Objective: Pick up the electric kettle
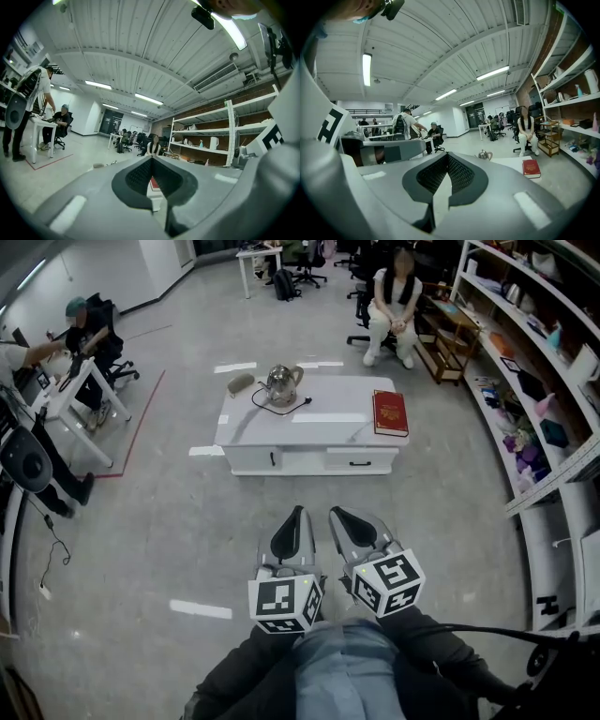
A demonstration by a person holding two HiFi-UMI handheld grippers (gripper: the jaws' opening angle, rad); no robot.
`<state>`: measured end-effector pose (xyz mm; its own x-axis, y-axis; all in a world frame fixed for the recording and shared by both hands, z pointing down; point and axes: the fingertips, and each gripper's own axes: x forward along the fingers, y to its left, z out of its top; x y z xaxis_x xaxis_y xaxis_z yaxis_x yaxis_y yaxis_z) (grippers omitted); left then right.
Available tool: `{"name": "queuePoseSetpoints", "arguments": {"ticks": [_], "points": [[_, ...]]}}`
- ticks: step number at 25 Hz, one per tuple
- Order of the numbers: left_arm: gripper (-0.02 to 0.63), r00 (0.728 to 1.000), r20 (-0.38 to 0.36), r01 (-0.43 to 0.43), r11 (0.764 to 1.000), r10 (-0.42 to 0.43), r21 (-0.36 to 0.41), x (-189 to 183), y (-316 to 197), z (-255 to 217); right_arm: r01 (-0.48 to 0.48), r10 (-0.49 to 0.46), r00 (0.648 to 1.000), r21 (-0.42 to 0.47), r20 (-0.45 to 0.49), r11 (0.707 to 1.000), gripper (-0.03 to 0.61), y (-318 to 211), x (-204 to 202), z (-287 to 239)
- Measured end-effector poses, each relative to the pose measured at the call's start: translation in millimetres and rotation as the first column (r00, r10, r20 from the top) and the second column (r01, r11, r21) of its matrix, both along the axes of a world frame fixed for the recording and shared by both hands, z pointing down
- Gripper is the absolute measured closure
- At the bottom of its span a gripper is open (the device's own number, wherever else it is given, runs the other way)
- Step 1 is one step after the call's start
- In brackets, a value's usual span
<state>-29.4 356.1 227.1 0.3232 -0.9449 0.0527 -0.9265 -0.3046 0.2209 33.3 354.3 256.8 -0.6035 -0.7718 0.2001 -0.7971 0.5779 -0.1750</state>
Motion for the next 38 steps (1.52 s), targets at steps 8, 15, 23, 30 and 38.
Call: {"name": "queuePoseSetpoints", "arguments": {"ticks": [8,15,23,30,38], "points": [[0.614,1.0,0.002,0.012,0.998,-0.012,-0.065,1,-27,26,-0.018,0.018,1.0,-0.042,0.005,0.999,0.552,-31,9,21],[0.614,0.999,0.052,0.004,0.995,0.001,-0.103,22,-75,34,-0.019,0.021,0.999,-0.061,0.041,0.998,0.551,-82,27,27],[0.614,0.996,0.091,0.003,0.994,0.008,-0.112,63,-139,28,-0.014,0.019,0.996,-0.063,0.084,0.998,0.552,-147,64,21],[0.614,0.99,0.139,0.016,0.997,-0.005,-0.077,94,-177,9,0.012,-0.009,0.991,-0.02,0.136,1.0,0.552,-192,86,3],[0.614,0.983,0.18,0.057,0.996,-0.043,-0.075,95,-197,12,0.041,-0.038,0.983,-0.011,0.181,0.999,0.552,-222,88,5]]}}
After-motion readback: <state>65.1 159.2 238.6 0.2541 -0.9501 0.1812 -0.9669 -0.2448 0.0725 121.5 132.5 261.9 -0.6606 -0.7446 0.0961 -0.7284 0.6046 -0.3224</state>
